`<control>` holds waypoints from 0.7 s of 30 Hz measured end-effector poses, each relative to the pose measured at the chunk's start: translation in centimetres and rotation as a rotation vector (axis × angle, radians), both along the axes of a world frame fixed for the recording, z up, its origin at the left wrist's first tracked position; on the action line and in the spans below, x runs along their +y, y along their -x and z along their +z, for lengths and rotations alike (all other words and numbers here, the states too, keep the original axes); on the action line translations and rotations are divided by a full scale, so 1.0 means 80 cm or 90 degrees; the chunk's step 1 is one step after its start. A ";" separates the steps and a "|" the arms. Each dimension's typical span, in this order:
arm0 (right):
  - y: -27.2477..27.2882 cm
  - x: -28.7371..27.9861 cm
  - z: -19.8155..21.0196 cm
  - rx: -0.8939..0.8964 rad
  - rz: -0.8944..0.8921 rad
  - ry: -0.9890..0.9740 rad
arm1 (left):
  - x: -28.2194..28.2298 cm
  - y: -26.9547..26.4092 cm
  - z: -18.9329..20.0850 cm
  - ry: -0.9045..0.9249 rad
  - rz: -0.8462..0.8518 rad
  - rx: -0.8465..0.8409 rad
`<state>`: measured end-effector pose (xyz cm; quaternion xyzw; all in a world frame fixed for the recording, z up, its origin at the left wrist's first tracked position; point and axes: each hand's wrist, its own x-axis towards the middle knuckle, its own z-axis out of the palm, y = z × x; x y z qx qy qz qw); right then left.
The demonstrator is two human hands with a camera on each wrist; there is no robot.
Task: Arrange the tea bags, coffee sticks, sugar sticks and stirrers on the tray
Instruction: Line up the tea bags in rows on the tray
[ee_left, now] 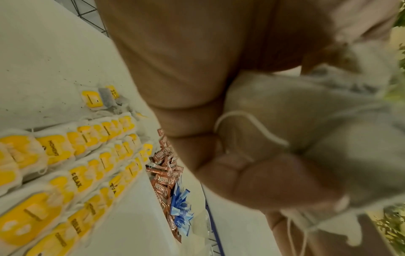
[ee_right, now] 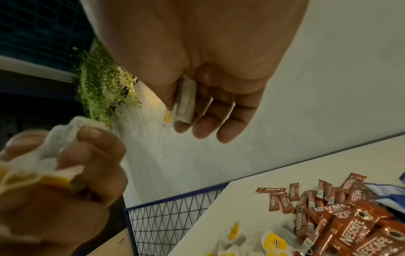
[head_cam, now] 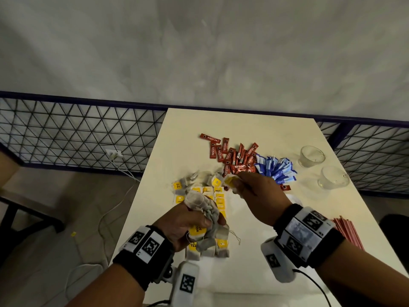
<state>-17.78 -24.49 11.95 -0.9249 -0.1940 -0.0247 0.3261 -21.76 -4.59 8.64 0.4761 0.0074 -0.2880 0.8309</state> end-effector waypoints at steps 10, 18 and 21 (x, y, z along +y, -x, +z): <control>0.021 -0.010 -0.064 0.256 0.010 0.061 | 0.034 0.010 -0.036 -0.073 0.132 0.096; 0.051 -0.002 -0.141 0.415 0.025 0.122 | 0.061 0.037 -0.067 -0.095 0.115 0.138; 0.058 -0.001 -0.157 0.416 -0.002 0.134 | 0.068 0.044 -0.074 -0.102 0.097 0.143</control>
